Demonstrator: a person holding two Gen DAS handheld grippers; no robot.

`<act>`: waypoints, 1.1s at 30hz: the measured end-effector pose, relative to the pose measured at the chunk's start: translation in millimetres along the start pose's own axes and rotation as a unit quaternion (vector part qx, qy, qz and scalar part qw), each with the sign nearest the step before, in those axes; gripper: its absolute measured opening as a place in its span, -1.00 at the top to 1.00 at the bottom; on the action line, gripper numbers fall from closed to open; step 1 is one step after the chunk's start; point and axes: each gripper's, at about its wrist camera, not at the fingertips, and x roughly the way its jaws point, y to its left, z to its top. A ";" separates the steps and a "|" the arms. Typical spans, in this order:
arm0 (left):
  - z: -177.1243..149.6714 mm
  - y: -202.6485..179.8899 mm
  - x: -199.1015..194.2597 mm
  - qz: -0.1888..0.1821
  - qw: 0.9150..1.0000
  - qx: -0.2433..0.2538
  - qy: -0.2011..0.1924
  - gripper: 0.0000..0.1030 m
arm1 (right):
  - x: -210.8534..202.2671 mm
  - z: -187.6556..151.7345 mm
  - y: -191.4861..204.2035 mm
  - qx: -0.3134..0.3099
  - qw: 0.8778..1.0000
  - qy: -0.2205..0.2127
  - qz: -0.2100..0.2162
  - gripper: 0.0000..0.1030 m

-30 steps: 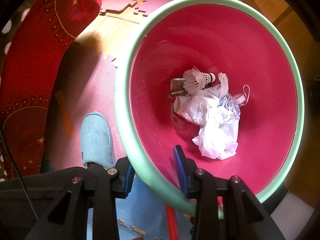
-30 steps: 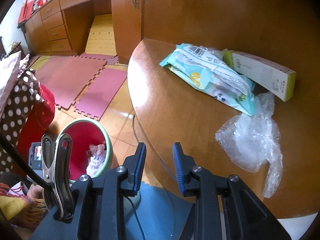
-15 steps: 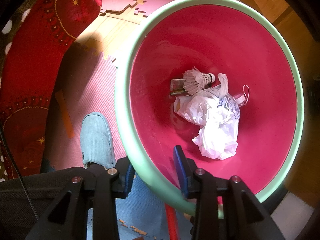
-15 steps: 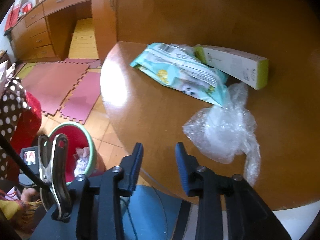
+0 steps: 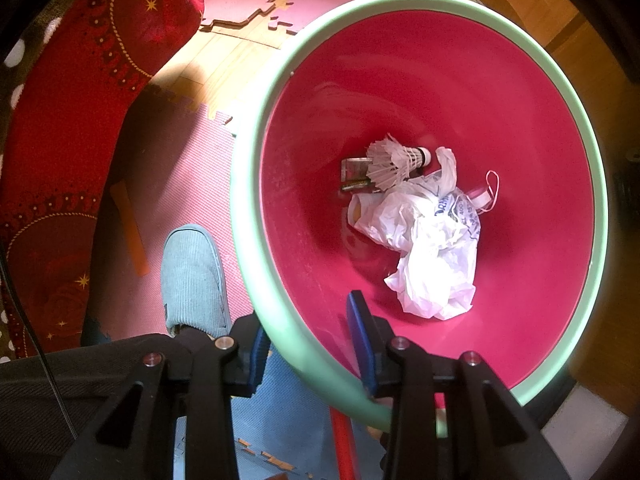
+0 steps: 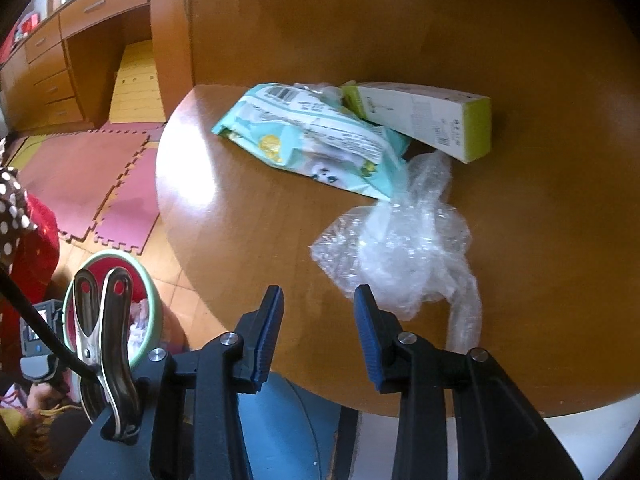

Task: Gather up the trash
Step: 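Lower the open right tool over the clear plastic bag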

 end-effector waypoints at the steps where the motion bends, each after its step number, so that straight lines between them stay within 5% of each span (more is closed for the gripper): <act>1: -0.1 0.3 0.3 0.000 1.000 0.000 0.000 0.27 | -0.3 0.1 -1.7 0.001 1.000 0.000 -0.003 0.26; 8: 0.4 0.0 -0.1 0.001 1.000 0.000 0.000 0.27 | 0.2 3.7 -19.0 0.010 0.999 -0.006 -0.039 0.10; 33: 0.5 -0.2 -0.1 0.001 1.000 0.000 0.000 0.27 | 32.4 31.5 -37.8 -0.007 0.997 0.008 -0.077 0.09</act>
